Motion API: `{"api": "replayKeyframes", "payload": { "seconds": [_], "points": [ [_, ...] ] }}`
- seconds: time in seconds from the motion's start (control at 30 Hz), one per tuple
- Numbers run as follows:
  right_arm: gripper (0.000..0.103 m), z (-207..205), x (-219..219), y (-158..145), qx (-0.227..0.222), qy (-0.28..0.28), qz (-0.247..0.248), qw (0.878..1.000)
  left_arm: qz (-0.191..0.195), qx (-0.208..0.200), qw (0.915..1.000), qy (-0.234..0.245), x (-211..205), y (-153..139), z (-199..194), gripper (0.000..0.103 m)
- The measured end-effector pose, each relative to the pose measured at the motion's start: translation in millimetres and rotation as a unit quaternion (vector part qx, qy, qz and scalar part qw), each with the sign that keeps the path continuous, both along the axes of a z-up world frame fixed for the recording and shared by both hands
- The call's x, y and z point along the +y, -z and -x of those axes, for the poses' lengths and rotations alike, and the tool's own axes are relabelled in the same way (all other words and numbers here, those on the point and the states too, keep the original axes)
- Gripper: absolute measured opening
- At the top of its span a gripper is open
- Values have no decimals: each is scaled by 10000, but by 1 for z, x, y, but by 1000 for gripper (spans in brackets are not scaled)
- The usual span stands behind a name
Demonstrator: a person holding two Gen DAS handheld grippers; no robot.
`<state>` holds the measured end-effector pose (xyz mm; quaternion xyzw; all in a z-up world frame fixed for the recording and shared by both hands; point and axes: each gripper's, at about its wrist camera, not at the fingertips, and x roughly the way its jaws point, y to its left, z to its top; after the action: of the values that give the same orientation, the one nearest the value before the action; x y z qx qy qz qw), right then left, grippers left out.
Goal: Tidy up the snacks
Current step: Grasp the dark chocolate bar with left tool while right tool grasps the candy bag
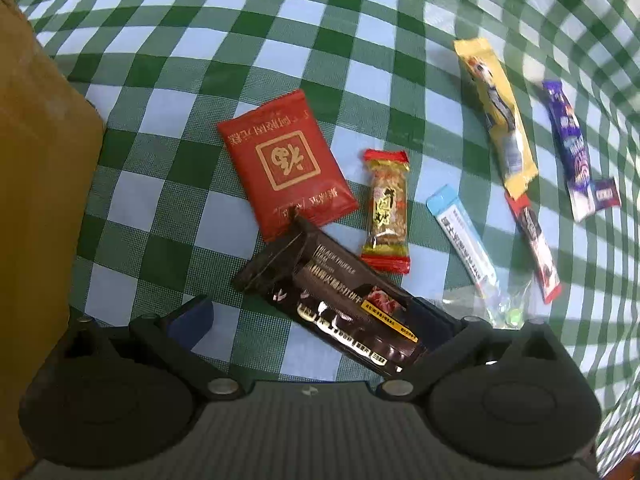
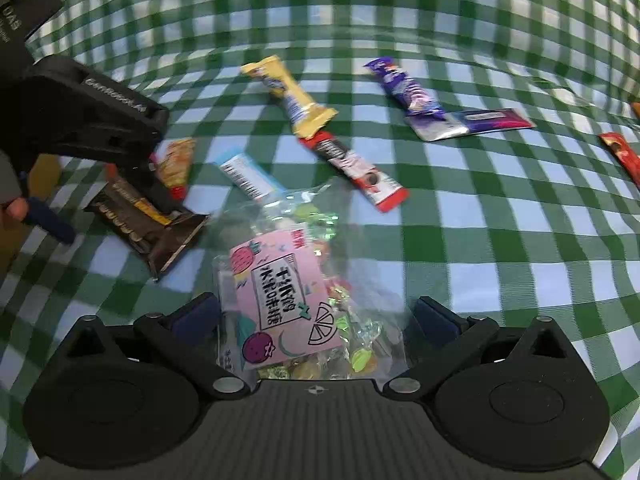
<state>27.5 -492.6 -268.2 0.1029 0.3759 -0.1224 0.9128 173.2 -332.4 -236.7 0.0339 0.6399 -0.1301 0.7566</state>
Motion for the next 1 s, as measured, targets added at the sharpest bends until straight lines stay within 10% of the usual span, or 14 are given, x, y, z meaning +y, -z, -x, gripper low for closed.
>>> {"api": "replayKeyframes", "payload": {
  "seconds": [0.3,0.43,0.7,1.0],
  "points": [
    [103,7,4,7,-181,-39,111,9998,-154,353,9990,-240,-14,-1,-9,101],
    [99,1,11,2,5,43,216,9998,-56,-41,10000,-68,-12,-19,-2,60],
    [24,25,35,-21,-297,109,229,9992,346,-123,9992,180,11,-45,8,47],
    [19,55,57,-59,-739,785,332,9936,747,-408,9942,664,46,-89,38,0]
  ]
}}
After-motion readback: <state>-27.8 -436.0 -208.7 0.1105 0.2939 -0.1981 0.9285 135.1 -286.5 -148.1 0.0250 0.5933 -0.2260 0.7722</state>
